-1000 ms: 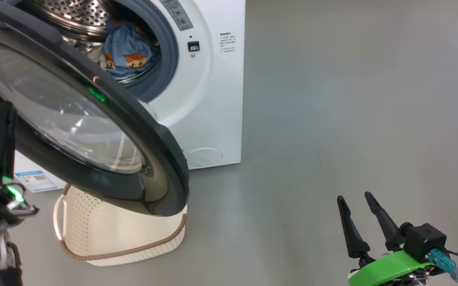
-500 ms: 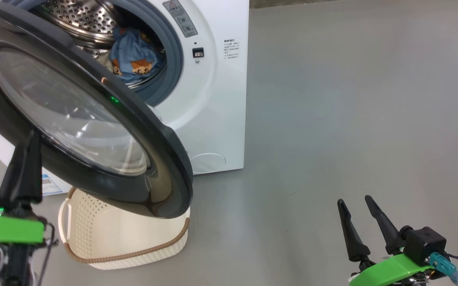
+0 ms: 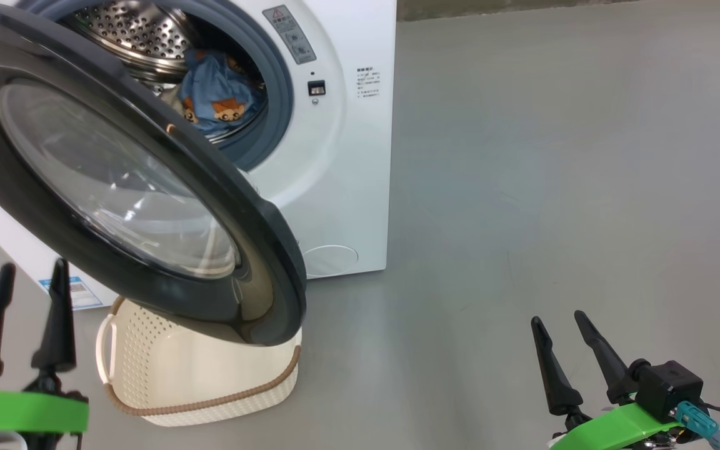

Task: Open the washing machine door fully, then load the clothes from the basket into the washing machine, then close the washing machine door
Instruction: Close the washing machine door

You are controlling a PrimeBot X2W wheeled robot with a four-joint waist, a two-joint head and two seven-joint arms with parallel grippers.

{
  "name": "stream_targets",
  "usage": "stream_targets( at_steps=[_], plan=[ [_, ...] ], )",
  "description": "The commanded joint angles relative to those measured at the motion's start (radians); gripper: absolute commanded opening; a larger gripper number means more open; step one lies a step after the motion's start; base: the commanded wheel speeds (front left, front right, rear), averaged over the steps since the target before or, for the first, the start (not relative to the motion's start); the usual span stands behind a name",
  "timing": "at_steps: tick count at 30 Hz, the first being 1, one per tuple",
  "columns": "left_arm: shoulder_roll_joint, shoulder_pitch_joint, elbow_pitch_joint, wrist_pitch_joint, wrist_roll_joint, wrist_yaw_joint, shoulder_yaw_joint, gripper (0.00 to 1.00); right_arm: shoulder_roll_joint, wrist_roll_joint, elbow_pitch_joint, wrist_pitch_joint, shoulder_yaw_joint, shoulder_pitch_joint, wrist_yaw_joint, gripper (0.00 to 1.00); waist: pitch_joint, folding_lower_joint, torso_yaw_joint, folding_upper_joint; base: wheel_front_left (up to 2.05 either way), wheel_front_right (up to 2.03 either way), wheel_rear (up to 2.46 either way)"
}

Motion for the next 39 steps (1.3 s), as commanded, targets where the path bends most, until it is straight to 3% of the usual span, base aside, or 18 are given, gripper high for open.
stream_targets(
  at_steps=[1,8,18,39],
  plan=[
    [0.021,-0.009,-0.027,-0.006,0.058,0.008,0.053,1.0,0.0,-0.001,-0.029,-0.01,0.023,-0.004,0.006,1.0,0.003,0.0,-0.002,0.0,0.0,0.0,0.0],
    [-0.059,0.056,-0.043,-0.006,0.247,0.015,0.105,1.0,0.0,0.0,-0.031,-0.011,0.023,-0.006,0.006,1.0,0.011,0.0,-0.008,0.0,0.0,0.0,0.0],
    [-0.144,0.14,-0.043,-0.006,0.394,0.016,0.146,1.0,0.001,0.0,-0.03,-0.013,0.022,-0.009,0.006,1.0,0.012,0.0,-0.012,0.0,0.0,0.0,0.0],
    [-0.243,0.201,-0.025,-0.006,0.502,0.024,0.219,1.0,0.002,0.002,-0.021,-0.017,0.023,-0.013,0.006,1.0,0.009,0.0,-0.015,0.0,0.0,0.0,0.0]
  ],
)
